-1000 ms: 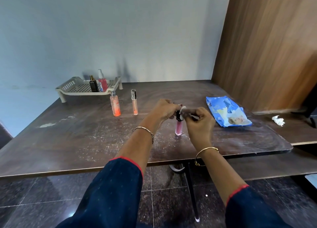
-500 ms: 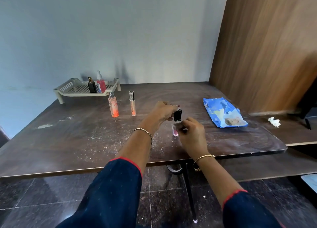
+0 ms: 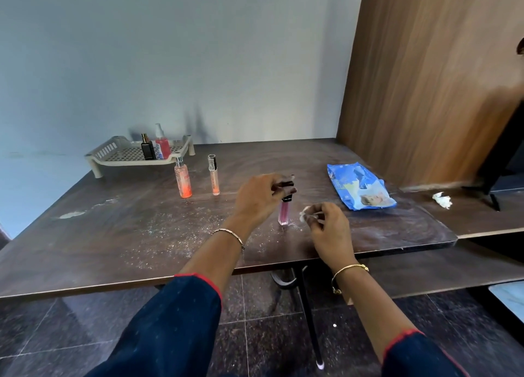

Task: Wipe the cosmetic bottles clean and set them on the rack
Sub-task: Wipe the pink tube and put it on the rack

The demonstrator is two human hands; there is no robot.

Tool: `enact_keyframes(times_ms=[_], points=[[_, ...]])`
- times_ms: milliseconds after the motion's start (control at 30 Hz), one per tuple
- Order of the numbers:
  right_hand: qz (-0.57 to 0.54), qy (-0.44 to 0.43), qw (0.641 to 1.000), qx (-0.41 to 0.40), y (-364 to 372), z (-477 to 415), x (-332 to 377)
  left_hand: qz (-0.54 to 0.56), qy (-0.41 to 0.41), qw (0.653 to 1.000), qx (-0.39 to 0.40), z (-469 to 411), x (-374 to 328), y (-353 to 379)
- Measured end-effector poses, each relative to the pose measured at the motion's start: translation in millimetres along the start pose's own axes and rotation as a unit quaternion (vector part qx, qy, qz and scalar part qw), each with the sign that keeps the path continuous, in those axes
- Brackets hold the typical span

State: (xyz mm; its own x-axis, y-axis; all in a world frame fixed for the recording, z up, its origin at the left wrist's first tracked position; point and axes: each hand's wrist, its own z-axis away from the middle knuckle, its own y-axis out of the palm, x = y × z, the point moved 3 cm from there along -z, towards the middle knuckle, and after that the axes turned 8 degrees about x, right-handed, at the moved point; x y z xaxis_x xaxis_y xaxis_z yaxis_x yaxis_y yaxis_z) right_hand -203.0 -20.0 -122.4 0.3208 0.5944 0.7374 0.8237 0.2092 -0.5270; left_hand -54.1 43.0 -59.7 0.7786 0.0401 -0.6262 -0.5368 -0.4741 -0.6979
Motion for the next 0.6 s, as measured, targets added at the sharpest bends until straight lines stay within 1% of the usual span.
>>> enact_keyframes(times_ms=[67,100,167,200,233,333,400,467,533,600], points=[[-0.043,0.03,0.999,-0.007,-6.0,1.2,-4.4,0.041,-0.018,0.999,0.004,-3.3,2.4,-0.9],[-0.092,0.059,0.994,-0.007,-8.0,0.8,-5.7,0.08,-0.034,0.996,-0.004,-4.4,2.7,-1.8],[-0.213,0.097,0.972,-0.024,-11.2,-0.1,-4.7,0.186,-0.067,0.98,-0.029,-5.8,0.9,-2.5],[-0.24,0.089,0.966,-0.042,-14.3,-1.1,-2.0,0.234,-0.08,0.968,-0.038,-6.5,-1.4,-2.3],[-0.233,0.062,0.969,-0.059,-18.1,-2.4,3.0,0.271,-0.09,0.958,-0.041,-6.1,-5.6,-1.7],[-0.157,-0.041,0.984,-0.078,-28.3,-5.2,27.9,0.35,-0.101,0.931,-0.028,-4.7,-20.8,5.9],[-0.045,-0.124,0.986,-0.097,-33.4,-6.2,41.0,0.383,-0.095,0.919,-0.019,-3.5,-31.0,11.9],[0.096,-0.196,0.969,-0.116,-33.7,-4.5,44.4,0.405,-0.091,0.909,-0.023,-2.8,-37.3,14.8],[0.197,-0.218,0.949,-0.119,-33.0,1.4,38.7,0.426,-0.096,0.899,-0.04,-3.1,-37.5,14.0],[0.227,-0.225,0.942,-0.105,-32.6,12.1,29.6,0.448,-0.099,0.887,-0.048,-2.6,-34.2,12.9]])
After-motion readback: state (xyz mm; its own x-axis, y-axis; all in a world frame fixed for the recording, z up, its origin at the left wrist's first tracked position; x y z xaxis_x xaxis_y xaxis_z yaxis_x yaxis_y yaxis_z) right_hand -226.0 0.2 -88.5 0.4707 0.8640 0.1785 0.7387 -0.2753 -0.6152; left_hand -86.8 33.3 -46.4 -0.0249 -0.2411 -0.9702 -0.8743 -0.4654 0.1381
